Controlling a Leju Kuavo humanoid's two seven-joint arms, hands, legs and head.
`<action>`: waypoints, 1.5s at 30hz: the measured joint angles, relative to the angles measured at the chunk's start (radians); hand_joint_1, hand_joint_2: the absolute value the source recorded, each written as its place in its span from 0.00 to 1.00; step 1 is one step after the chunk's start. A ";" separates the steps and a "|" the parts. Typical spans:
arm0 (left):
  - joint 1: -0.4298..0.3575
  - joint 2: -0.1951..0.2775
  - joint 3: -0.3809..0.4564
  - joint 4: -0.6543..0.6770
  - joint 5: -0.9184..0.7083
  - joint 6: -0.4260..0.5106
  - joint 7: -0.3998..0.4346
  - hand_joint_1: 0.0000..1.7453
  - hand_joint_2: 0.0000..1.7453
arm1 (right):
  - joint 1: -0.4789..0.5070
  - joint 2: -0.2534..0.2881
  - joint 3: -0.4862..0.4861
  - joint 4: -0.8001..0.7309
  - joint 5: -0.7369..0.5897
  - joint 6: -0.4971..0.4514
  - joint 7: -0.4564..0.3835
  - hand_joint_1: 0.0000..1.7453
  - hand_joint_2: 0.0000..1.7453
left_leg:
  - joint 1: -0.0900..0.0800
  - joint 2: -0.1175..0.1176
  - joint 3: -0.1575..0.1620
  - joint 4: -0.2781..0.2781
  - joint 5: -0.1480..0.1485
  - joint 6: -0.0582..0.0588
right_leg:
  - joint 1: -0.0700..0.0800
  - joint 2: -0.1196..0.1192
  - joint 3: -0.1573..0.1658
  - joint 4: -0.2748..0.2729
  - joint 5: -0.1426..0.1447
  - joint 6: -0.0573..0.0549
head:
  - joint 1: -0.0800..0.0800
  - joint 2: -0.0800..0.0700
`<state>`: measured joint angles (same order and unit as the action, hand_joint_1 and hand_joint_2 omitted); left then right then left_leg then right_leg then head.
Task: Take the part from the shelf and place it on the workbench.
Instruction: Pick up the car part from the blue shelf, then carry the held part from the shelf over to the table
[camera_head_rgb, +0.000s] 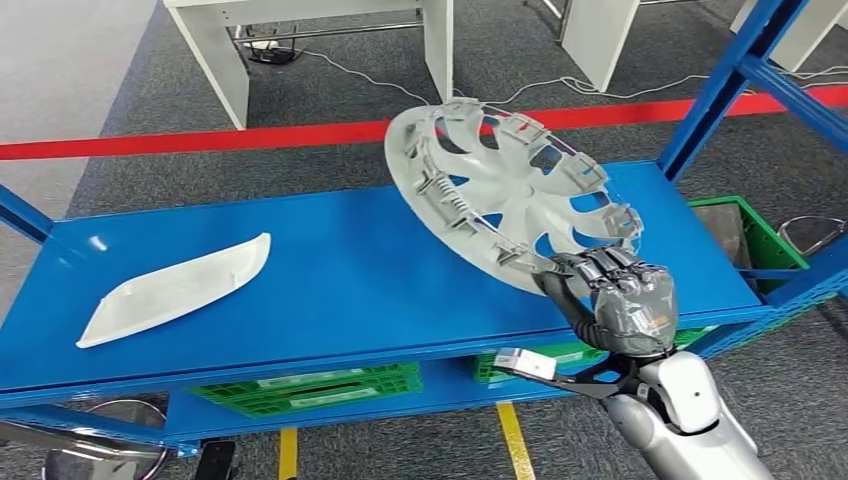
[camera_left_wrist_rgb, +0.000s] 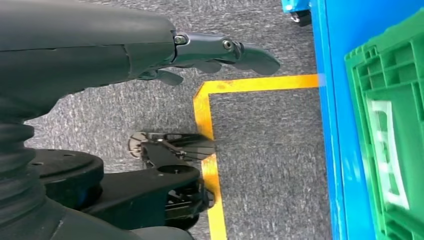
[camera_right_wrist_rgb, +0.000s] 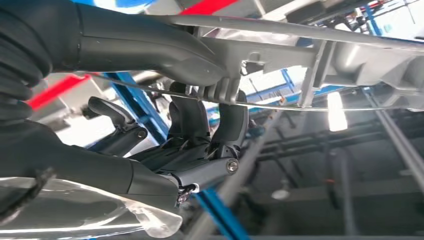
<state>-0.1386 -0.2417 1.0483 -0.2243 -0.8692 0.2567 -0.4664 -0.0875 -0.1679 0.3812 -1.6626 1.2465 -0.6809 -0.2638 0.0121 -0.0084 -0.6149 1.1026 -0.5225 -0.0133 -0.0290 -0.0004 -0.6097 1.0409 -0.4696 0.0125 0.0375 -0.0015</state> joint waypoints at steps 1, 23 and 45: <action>0.000 0.000 0.000 0.000 0.000 -0.002 0.000 0.00 1.00 | 0.002 0.000 0.000 -0.001 -0.011 0.000 -0.005 1.00 1.00 | 0.000 0.001 -0.022 0.061 -0.038 -0.002 | 0.002 -0.002 -0.003 0.000 0.002 -0.005 | -0.002 0.000; 0.006 0.010 -0.001 0.000 -0.019 0.000 0.007 0.00 1.00 | 0.064 -0.023 -0.002 -0.023 0.059 0.000 -0.048 1.00 1.00 | -0.008 0.010 -0.027 -0.087 0.119 0.044 | 0.001 -0.001 0.046 0.084 -0.074 0.058 | 0.005 0.000; 0.007 0.016 -0.005 0.000 -0.035 0.006 0.022 0.00 1.00 | 0.091 0.014 -0.058 -0.123 0.126 0.000 -0.153 1.00 1.00 | -0.022 0.009 0.116 -0.128 0.027 0.055 | 0.011 -0.004 -0.044 -0.008 0.021 0.025 | 0.006 0.000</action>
<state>-0.1319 -0.2257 1.0434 -0.2243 -0.9045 0.2630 -0.4445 0.0031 -0.1542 0.3236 -1.7857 1.3723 -0.6811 -0.4173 -0.0100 0.0011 -0.4990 0.9750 -0.4954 0.0422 -0.0175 -0.0042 -0.6535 1.0334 -0.4489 0.0378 0.0430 -0.0015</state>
